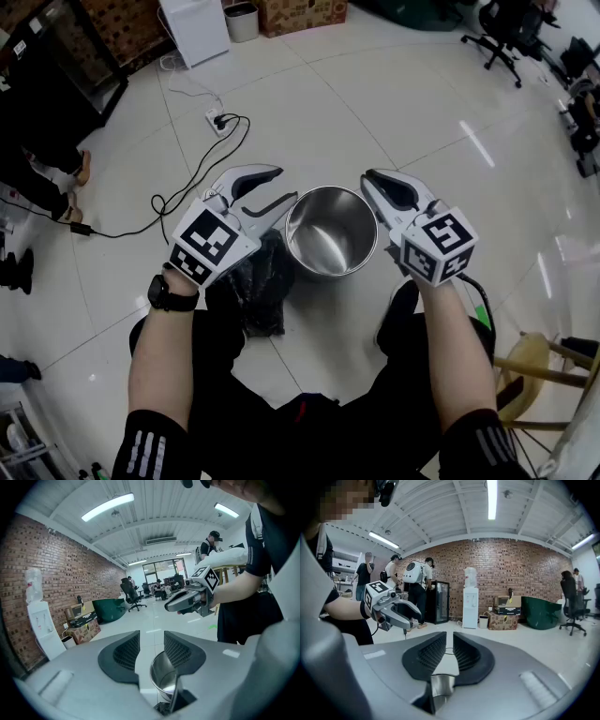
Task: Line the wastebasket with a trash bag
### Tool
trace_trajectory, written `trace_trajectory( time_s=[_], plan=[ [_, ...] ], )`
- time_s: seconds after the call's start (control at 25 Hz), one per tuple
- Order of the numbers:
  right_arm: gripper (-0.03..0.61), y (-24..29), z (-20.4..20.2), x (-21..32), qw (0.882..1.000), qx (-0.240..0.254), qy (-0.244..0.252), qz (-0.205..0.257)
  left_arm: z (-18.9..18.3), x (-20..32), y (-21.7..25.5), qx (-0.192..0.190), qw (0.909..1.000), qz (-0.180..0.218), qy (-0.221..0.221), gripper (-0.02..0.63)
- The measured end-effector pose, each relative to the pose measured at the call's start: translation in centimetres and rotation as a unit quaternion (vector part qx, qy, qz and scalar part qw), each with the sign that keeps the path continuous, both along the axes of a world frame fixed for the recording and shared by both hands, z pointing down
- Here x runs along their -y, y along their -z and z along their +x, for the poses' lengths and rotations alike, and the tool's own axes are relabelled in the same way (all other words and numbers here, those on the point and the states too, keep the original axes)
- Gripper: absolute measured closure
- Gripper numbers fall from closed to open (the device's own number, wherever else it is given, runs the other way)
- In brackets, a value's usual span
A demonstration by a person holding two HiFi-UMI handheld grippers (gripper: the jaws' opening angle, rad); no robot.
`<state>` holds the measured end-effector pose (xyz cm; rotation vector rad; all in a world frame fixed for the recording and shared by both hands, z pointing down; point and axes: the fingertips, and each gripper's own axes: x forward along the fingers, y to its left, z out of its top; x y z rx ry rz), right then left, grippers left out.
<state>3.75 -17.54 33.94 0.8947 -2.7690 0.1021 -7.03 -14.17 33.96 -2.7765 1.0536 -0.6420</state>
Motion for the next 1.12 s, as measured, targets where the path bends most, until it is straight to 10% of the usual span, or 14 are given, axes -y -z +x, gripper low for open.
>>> trace_trajectory(
  time_s=[0.64,1.12],
  plan=[
    [0.459,-0.9,-1.6,-1.5,1.000,-0.014,0.009,0.008,-2.2,-0.3,2.2,-0.012,0.9999,0.012,0.005,0.460],
    [0.429,-3.4,-11.7,-6.4,0.994,-0.021,0.106,-0.008,-5.1,-1.5,1.6,-0.008,0.9999,-0.006,0.012,0.460]
  ],
)
